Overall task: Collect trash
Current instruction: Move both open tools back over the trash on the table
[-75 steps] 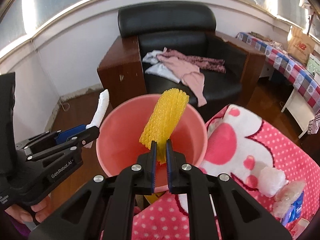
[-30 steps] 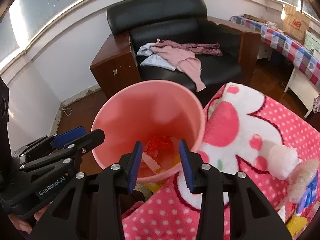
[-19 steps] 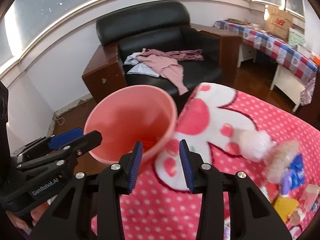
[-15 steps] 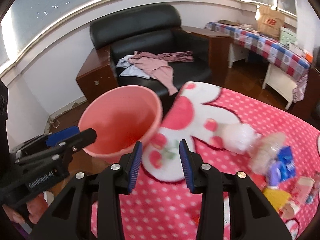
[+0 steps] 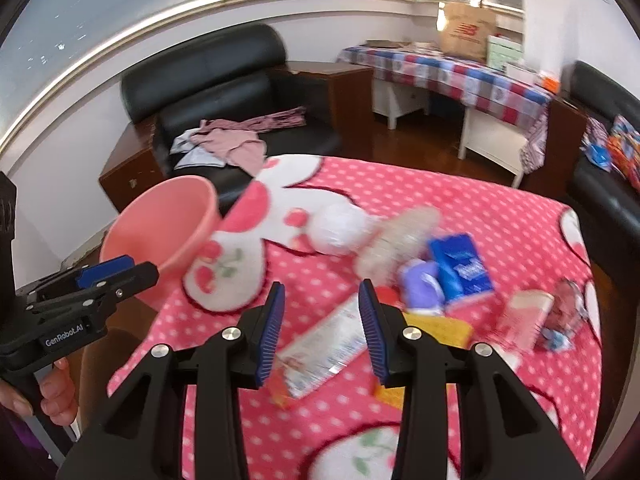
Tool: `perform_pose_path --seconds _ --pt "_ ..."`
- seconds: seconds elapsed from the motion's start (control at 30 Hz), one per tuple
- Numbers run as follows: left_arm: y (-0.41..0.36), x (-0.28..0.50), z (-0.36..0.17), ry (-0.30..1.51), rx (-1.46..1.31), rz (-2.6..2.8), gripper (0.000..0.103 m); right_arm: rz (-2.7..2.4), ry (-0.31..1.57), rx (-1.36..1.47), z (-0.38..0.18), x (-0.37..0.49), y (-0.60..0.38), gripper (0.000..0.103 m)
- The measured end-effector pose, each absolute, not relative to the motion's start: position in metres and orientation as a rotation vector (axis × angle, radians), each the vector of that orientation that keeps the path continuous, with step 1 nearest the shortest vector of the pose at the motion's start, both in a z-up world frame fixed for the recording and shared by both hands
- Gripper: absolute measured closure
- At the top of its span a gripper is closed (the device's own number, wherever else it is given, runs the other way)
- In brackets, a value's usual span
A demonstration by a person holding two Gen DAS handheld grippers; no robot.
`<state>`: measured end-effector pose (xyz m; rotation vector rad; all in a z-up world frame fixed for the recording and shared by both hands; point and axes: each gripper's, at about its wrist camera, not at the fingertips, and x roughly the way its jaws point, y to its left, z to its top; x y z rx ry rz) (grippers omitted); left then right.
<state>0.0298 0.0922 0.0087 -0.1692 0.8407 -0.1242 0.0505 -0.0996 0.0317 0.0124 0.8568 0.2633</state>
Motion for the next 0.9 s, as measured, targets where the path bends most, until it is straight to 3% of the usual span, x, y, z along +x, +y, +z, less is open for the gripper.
perform_pose_path --seconds 0.9 --pt "-0.044 0.113 -0.016 0.897 -0.084 -0.367 0.056 0.028 0.867 0.157 0.01 0.034 -0.235 0.064"
